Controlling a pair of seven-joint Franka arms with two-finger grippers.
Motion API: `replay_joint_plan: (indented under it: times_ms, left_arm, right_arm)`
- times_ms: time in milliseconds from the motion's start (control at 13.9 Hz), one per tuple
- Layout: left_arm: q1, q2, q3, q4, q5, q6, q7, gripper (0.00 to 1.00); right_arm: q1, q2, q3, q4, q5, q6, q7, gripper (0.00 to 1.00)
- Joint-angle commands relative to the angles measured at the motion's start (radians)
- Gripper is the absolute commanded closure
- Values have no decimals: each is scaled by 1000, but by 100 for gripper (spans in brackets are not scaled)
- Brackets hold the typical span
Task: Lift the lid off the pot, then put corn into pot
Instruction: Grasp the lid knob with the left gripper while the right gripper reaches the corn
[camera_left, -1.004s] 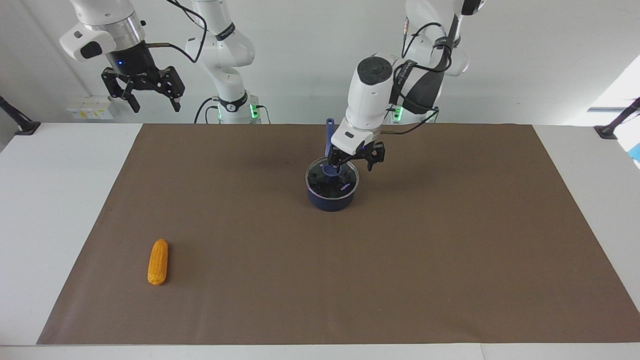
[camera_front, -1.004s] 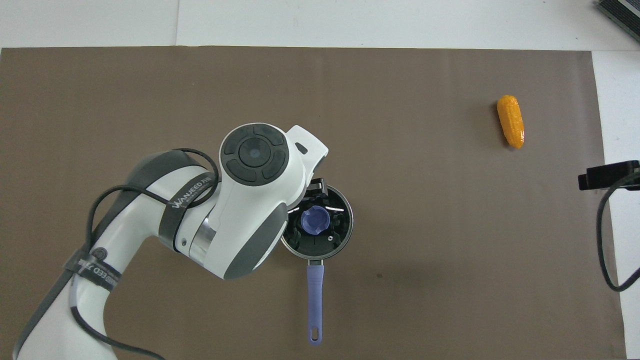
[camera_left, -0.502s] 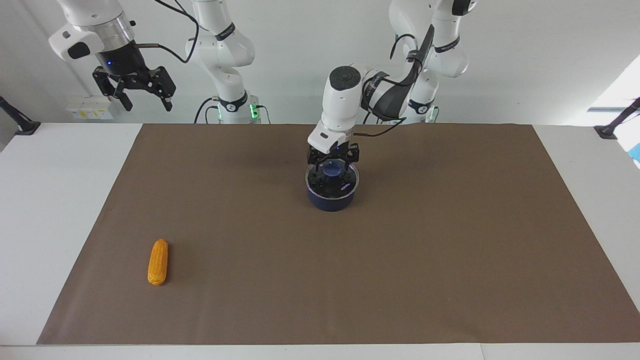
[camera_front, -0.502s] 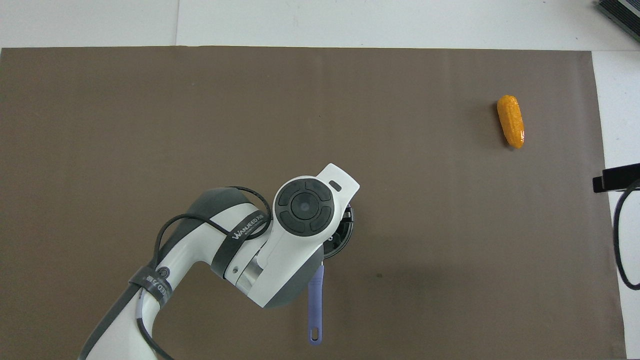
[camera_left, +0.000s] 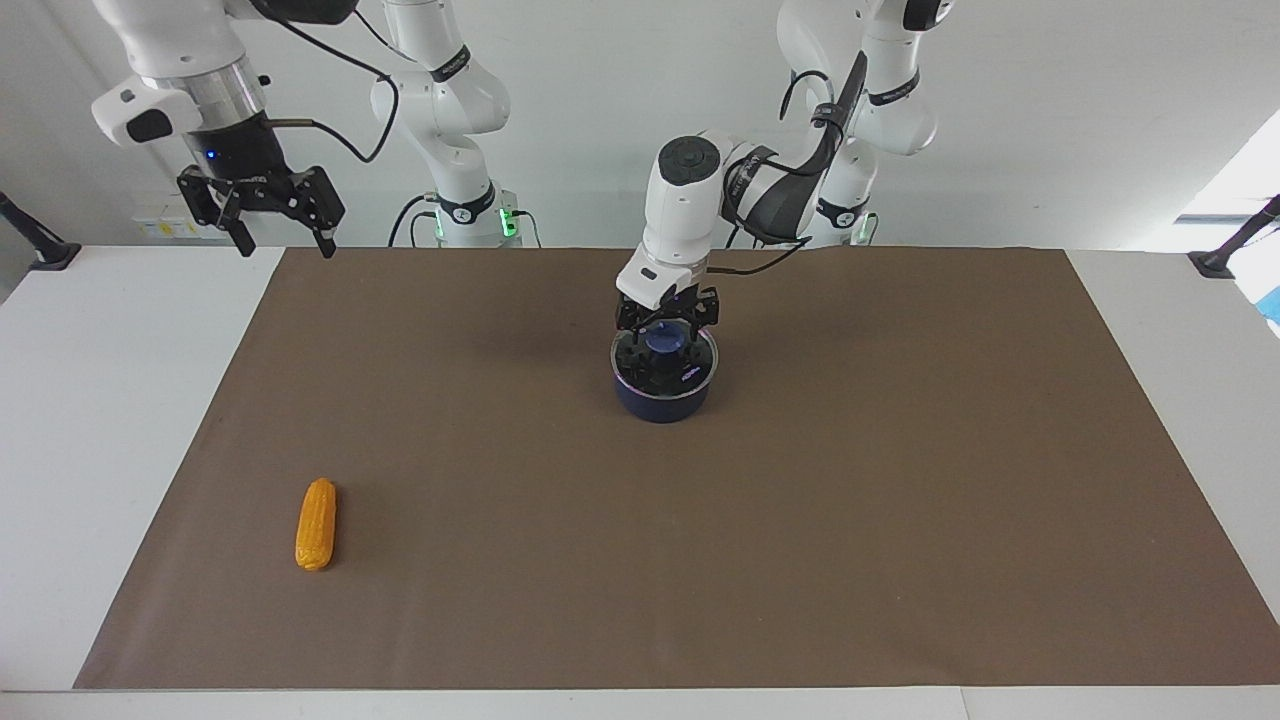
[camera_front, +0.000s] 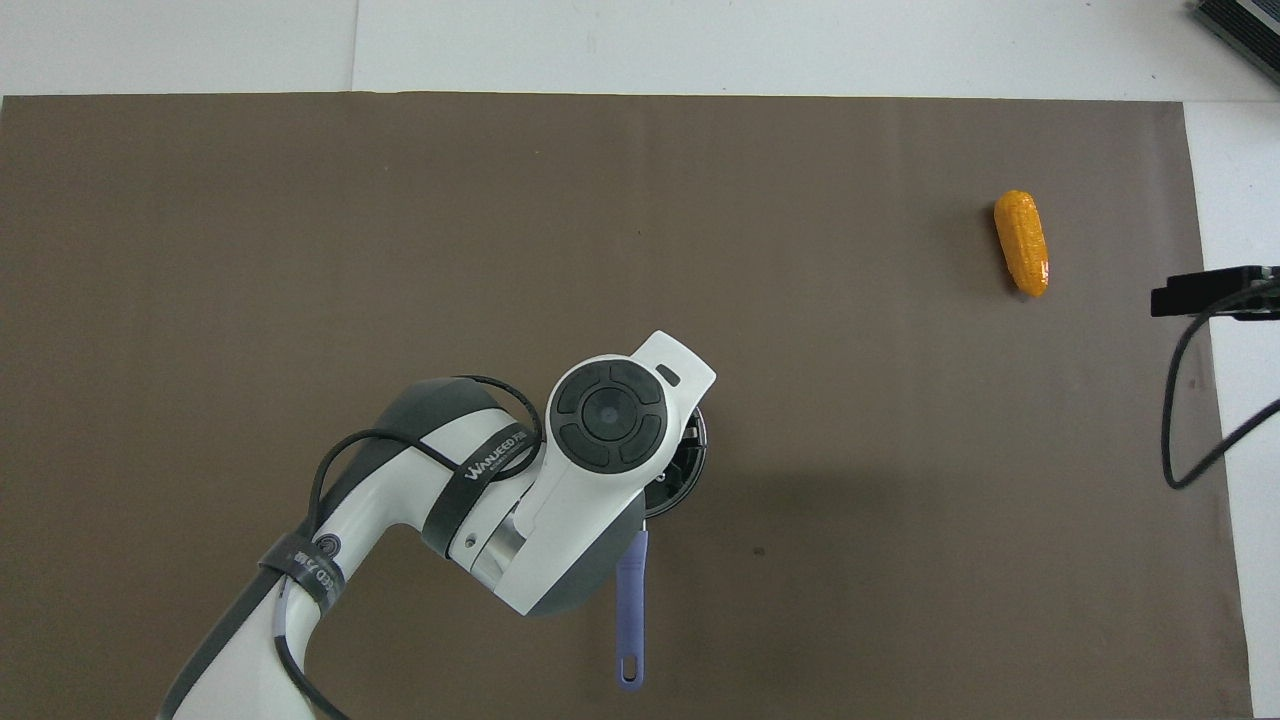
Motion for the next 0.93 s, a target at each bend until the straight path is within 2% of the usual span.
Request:
replay_joint_plan:
  times_ms: [0, 215, 430, 574, 717, 861]
  left_arm:
    - [-20, -33, 13, -27, 37, -15, -2, 3]
    - [-24, -33, 13, -27, 46, -16, -2, 7]
    - [-31, -33, 13, -25, 46, -22, -2, 21]
    - [-31, -33, 13, -25, 46, -19, -2, 40]
    - [-31, -31, 16, -18, 46, -24, -2, 64]
    - [-27, -20, 17, 28, 50, -80, 0, 86]
  right_arm:
    - [-2, 120, 1, -16, 9, 148, -26, 0]
    - [-13, 260, 3, -3, 13, 295, -28, 0]
    - [-13, 360, 5, -2, 26, 438, -26, 0]
    - [-13, 404, 6, -2, 24, 484, -28, 0]
    - [-19, 453, 6, -2, 23, 536, -43, 0]
    - [-42, 521, 6, -2, 21, 637, -101, 0]
